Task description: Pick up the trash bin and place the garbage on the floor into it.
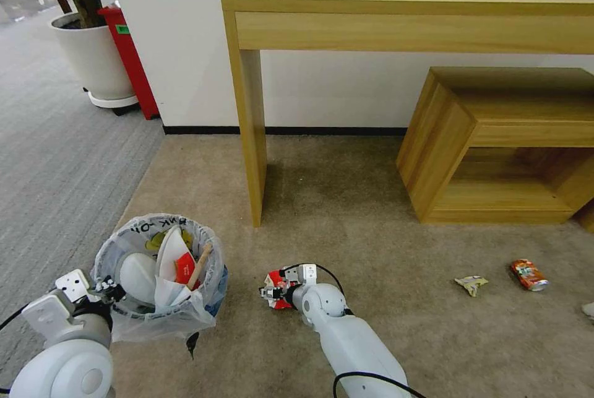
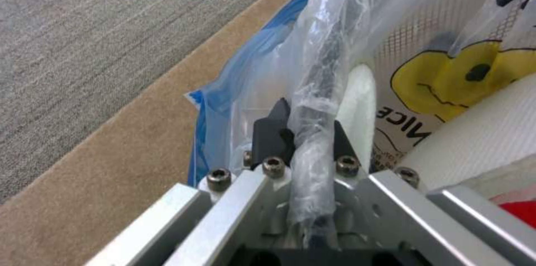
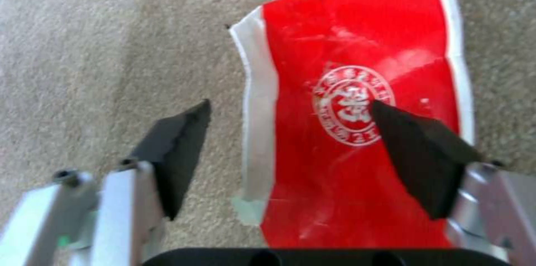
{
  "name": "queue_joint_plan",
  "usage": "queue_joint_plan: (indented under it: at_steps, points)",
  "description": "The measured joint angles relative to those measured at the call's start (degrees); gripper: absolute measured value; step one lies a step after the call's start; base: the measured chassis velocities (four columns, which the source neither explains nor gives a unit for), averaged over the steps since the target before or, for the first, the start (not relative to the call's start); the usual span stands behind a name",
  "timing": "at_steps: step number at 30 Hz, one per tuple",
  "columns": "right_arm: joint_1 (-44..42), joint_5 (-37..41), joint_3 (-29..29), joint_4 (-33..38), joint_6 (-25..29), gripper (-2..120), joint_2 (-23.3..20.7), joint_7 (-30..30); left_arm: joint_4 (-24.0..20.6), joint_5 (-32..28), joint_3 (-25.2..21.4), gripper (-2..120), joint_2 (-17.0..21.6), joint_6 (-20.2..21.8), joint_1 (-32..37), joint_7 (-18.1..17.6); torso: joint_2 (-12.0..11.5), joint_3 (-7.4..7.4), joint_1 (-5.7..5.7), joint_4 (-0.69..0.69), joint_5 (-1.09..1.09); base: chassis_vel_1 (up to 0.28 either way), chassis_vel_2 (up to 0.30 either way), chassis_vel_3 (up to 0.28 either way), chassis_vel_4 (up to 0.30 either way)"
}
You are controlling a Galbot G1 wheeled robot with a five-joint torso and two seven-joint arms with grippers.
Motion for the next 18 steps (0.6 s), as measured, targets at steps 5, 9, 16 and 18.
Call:
queue_joint_plan:
  at_steps: [5, 9, 16, 18]
  points:
    - [0.3, -0.1, 0.3, -0.7, 0.0, 58, 0.0, 0.0, 0.3, 0.0, 0.0, 0, 0.0, -0.1, 0.0, 0.1, 0.0, 0.0, 0.0, 0.0, 0.0, 0.0, 0.0, 0.0, 0.0]
    - [0.1, -0.3, 0.4, -0.7, 0.3, 43, 0.0, -0.2, 0.4, 0.0, 0.2, 0, -0.1, -0.1, -0.1, 0.1, 0.0, 0.0, 0.0, 0.0, 0.0, 0.0, 0.0, 0.0, 0.0]
    - [-0.8, -0.4, 0.6, 0.8, 0.4, 14, 0.0, -0.6, 0.4, 0.4, 0.6, 0, -0.3, -0.2, -0.2, 0.1, 0.0, 0.0, 0.0, 0.01, 0.01, 0.0, 0.0, 0.0, 0.0]
    - [-1.0, -0.4, 0.6, 1.2, 0.4, 9, 0.0, -0.6, 0.4, 0.4, 0.6, 0, -0.3, -0.2, -0.2, 0.1, 0.0, 0.0, 0.0, 0.01, 0.01, 0.0, 0.0, 0.0, 0.0]
